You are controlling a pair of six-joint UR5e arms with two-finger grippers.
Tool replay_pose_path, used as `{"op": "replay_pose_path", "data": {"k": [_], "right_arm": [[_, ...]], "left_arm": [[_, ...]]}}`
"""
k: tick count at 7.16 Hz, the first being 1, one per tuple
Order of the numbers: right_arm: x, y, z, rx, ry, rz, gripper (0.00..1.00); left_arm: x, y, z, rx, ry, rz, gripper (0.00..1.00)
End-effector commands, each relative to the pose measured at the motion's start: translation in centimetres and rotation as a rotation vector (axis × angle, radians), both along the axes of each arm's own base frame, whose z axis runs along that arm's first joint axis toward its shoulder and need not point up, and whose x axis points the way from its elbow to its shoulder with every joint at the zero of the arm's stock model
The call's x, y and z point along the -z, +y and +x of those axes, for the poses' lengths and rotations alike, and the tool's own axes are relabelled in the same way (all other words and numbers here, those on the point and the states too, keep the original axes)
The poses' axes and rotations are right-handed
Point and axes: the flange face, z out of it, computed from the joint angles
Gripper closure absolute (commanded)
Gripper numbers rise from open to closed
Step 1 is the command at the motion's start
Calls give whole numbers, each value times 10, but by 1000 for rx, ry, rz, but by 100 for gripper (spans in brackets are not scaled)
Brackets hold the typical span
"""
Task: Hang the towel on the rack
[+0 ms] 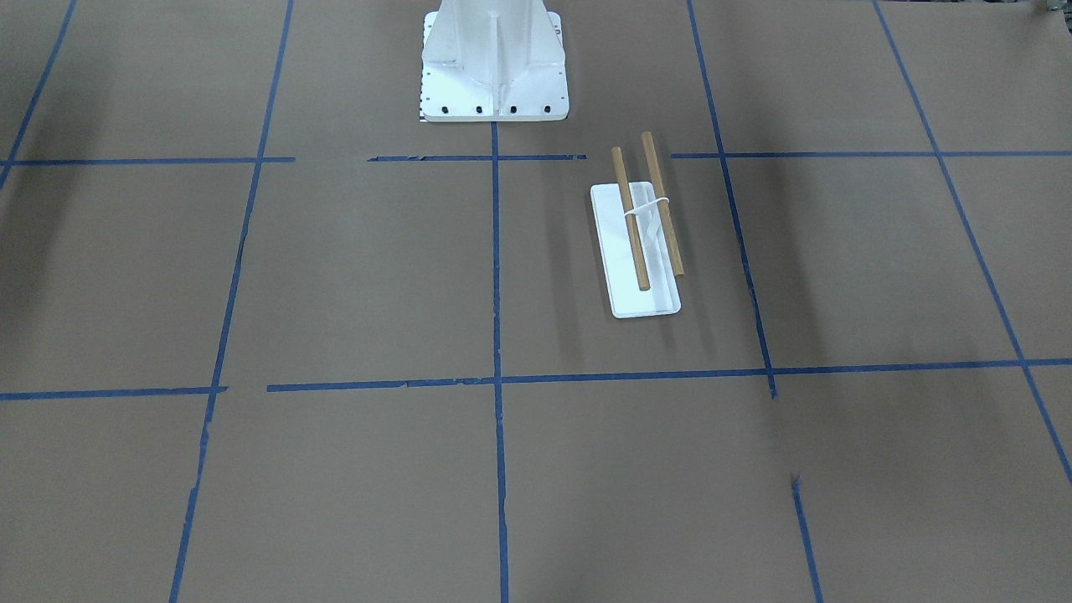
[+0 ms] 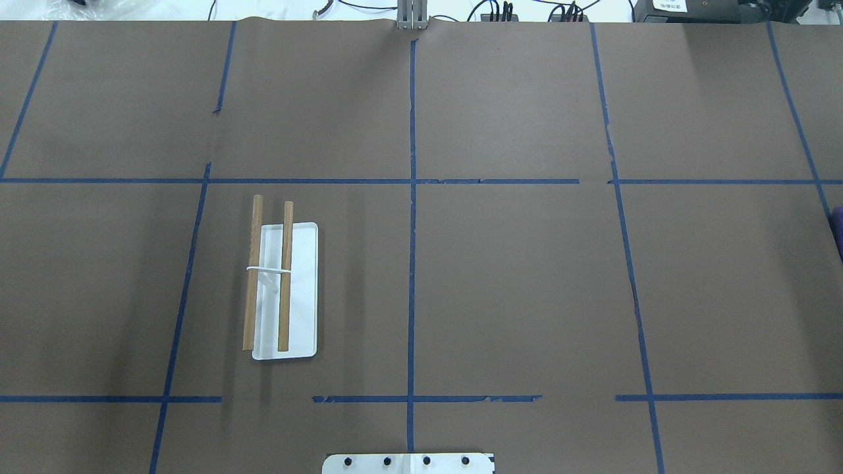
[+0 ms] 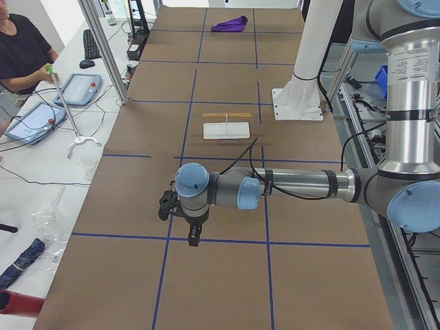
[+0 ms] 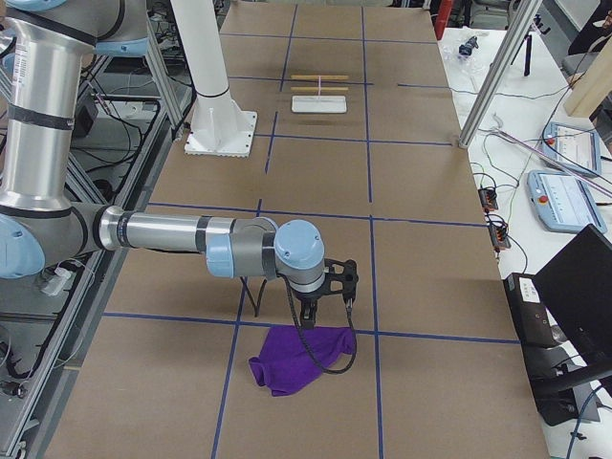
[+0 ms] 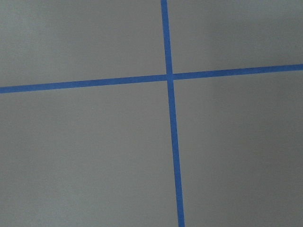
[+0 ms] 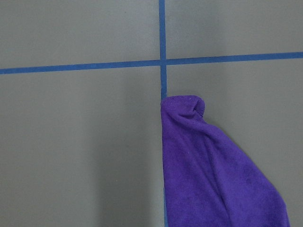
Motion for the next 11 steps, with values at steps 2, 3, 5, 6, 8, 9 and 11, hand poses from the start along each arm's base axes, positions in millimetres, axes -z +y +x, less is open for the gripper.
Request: {"op": "replay_pose_path", "data": {"k": [2, 3, 5, 6, 8, 9, 11], "right_arm": [[0, 0, 0, -1, -4, 1, 0], [5, -3, -1, 2, -1, 27, 0], [9, -16, -16, 39, -1, 46, 0], [-38, -14, -17, 50, -4, 18, 0], [-117, 0, -16, 56, 12, 135, 0], [-146, 10, -28, 84, 14, 164, 0], [-172, 18, -52, 141, 70, 184, 0]], "left_arm": [[2, 0, 0, 1, 1, 0, 0], [5, 0, 0, 1, 2, 6, 0], [10, -1, 0, 1, 5, 17, 0], [17, -3, 0, 1, 5, 31, 0], [25, -2, 0, 2, 4, 48, 0], [26, -3, 0, 2, 5, 49, 0], [30, -3, -1, 4, 4, 57, 0]]}}
